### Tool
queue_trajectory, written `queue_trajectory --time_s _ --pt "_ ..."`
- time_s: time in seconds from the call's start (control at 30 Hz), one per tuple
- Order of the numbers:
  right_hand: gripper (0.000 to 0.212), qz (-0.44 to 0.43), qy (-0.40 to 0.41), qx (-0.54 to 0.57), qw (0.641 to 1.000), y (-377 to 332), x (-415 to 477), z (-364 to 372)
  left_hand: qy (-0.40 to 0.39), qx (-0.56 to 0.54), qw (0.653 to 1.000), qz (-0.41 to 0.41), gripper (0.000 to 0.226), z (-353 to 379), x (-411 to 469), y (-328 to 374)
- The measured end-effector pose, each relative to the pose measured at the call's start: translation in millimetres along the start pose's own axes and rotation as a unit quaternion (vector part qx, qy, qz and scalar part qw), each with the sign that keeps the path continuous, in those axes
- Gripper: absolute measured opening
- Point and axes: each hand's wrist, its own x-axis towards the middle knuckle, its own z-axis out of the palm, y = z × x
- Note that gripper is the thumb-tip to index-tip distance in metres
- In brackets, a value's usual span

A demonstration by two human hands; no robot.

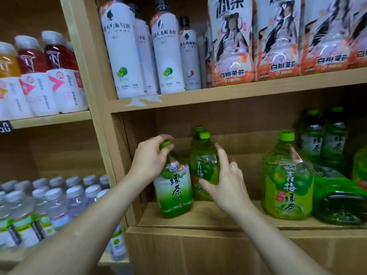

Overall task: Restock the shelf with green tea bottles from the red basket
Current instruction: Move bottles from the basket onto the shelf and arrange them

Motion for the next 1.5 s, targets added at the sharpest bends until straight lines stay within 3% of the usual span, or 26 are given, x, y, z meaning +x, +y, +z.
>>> queue_trajectory --time_s 0.07,0.13,0.27,0.37,0.47,0.6,0.77,0.9,1.03,1.2,1.3,1.37,1.5 --pt "0.106 0.042 -0.003 0.019 0.999 7.8 18.4 10.4 -0.034 0.055 0.998 0.007 0.031 5.0 3.6 -2.0" --pt "0.108 0.094 -0.011 0.122 0.988 17.1 33.3 20.2 -0.085 0.137 0.987 0.021 0.053 8.6 -4.1 -2.9" --pt "0.096 0.145 0.016 0.242 0.959 34.9 46.5 33.0 -0.139 0.336 0.93 0.047 0.1 16.8 -26.1 -15.7" --pt "0.092 0.146 0.026 0.246 0.958 41.1 52.2 32.9 -0.159 0.352 0.922 0.031 0.119 27.6 -26.7 -23.2" --pt "0.091 0.153 0.026 0.235 0.959 47.0 57.5 25.8 -0.162 0.315 0.935 0.007 0.117 38.2 -14.6 -33.6" --pt "0.091 0.17 0.009 0.213 0.962 49.9 57.5 16.1 -0.134 0.386 0.912 0.009 0.11 55.5 10.0 -47.4" --pt "0.087 0.131 0.092 0.044 0.986 38.5 36.0 22.4 -0.067 0.39 0.918 0.005 0.08 84.9 26.3 -65.6" --pt "0.089 0.108 0.109 -0.016 0.988 42.7 28.3 28.0 -0.078 0.327 0.942 -0.003 0.081 107.0 26.2 -73.7" --pt "0.08 0.112 0.112 -0.007 0.987 54.2 35.3 25.6 -0.051 0.322 0.945 0.007 0.081 116.2 36.1 -86.3" --pt "0.073 0.143 0.108 -0.027 0.983 60.5 36.0 22.8 -0.036 0.387 0.919 0.062 0.078 117.6 47.9 -90.6" --pt "0.073 0.125 0.123 -0.047 0.983 53.8 29.0 22.8 -0.09 0.438 0.884 0.136 0.074 114.6 49.1 -92.1" --pt "0.083 0.073 0.116 -0.113 0.984 48.6 23.4 23.5 -0.123 0.461 0.865 0.153 0.07 115.3 49.1 -92.9" --pt "0.105 0.03 0.017 -0.206 0.978 42.3 19.1 25.4 -0.137 0.484 0.855 0.127 0.062 114.7 49.8 -84.4"
